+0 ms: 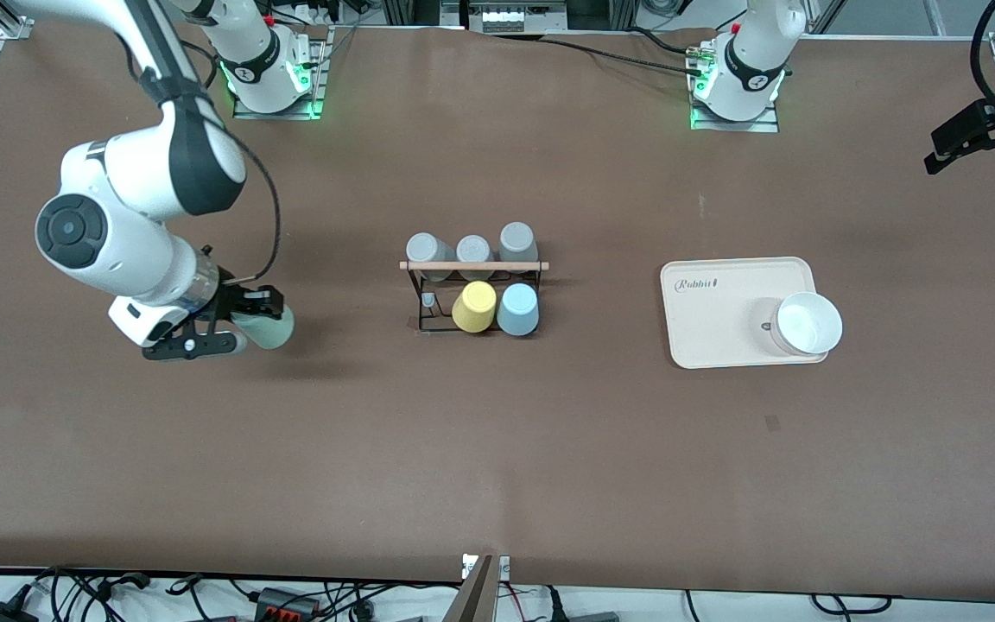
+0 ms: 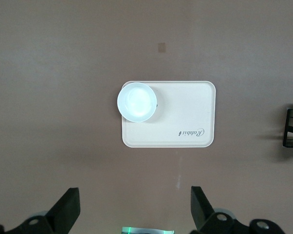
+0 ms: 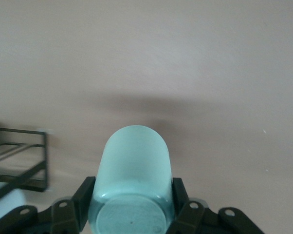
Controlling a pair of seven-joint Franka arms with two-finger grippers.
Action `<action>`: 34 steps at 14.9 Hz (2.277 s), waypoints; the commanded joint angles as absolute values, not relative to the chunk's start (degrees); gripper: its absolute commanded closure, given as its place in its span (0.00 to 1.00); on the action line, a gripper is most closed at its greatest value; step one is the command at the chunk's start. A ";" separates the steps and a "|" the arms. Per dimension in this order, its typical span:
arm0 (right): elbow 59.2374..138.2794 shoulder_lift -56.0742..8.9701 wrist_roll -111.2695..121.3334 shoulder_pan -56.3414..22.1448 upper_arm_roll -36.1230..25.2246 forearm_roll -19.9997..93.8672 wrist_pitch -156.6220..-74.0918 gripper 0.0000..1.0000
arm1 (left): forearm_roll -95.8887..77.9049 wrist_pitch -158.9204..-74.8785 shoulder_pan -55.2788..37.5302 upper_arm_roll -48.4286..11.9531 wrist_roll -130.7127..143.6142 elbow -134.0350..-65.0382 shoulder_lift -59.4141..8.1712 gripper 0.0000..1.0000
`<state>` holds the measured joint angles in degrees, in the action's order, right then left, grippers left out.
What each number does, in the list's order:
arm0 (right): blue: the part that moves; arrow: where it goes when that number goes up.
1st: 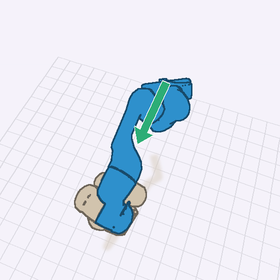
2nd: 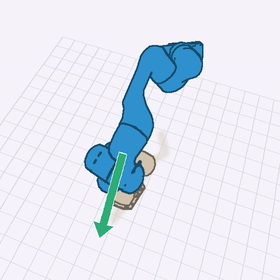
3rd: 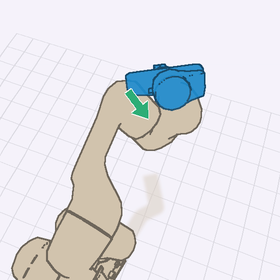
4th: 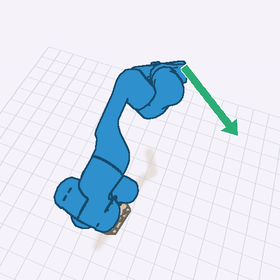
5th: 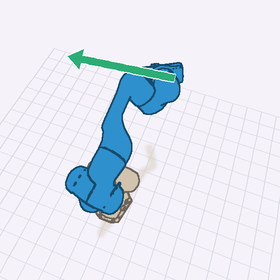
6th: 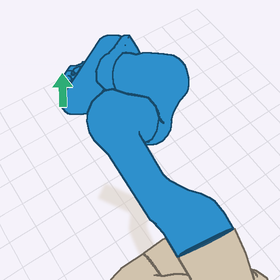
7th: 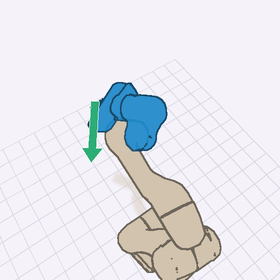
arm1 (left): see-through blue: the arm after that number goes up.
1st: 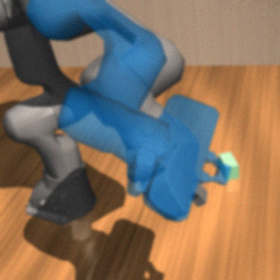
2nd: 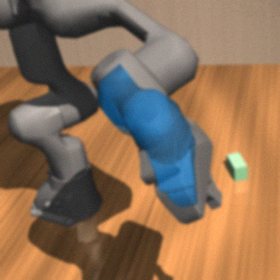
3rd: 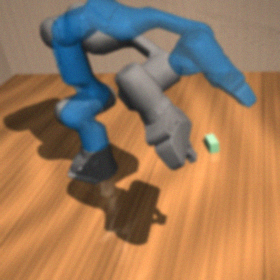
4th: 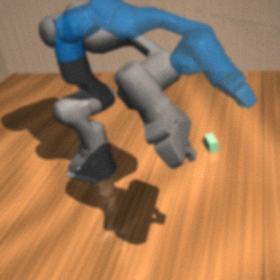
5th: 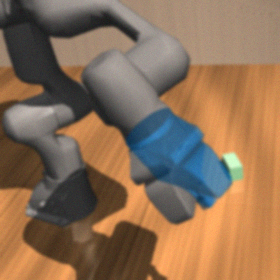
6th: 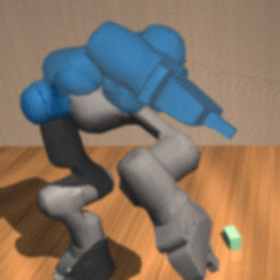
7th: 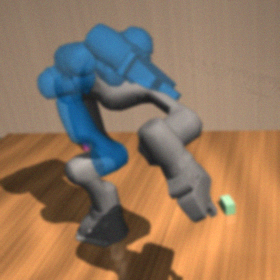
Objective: Hang scattered cups on rack with three cups
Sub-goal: 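Carry the pale green cup with the right gripper to the rack, then set the pale green cup on the rack beside the yellow cup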
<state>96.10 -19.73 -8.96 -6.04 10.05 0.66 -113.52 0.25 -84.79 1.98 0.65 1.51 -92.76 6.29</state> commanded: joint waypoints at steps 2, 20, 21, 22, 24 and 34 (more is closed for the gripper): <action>87.99 -24.08 -19.91 -12.81 10.28 0.53 -109.87 0.75 | 0.17 -84.29 2.46 0.35 0.09 -90.88 4.84 0.00; 80.42 -34.36 -49.30 -27.51 10.28 -3.43 -111.18 0.75 | 0.79 -84.46 2.11 0.18 0.18 -91.41 4.75 0.00; 80.42 -34.71 -49.48 -27.94 10.28 -3.34 -111.18 0.75 | 0.79 -84.38 2.11 0.18 0.18 -91.41 4.75 0.00; 80.42 -35.41 -49.74 -28.04 10.28 -3.25 -111.27 0.75 | 0.79 -84.38 2.11 0.18 0.18 -91.41 4.75 0.00; 80.42 -36.64 -50.62 -28.04 10.28 -3.08 -111.27 0.75 | 0.79 -84.38 2.11 0.18 0.18 -91.41 4.75 0.00; 74.72 -37.36 -53.61 -26.90 9.93 -2.11 -108.56 0.00 | 0.79 -84.46 2.11 0.18 0.18 -91.50 4.66 0.00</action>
<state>78.93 -37.83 -52.27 -27.27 10.12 -2.67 -112.50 0.25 -84.86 1.86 0.46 1.26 -92.58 5.22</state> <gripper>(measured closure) 0.022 0.000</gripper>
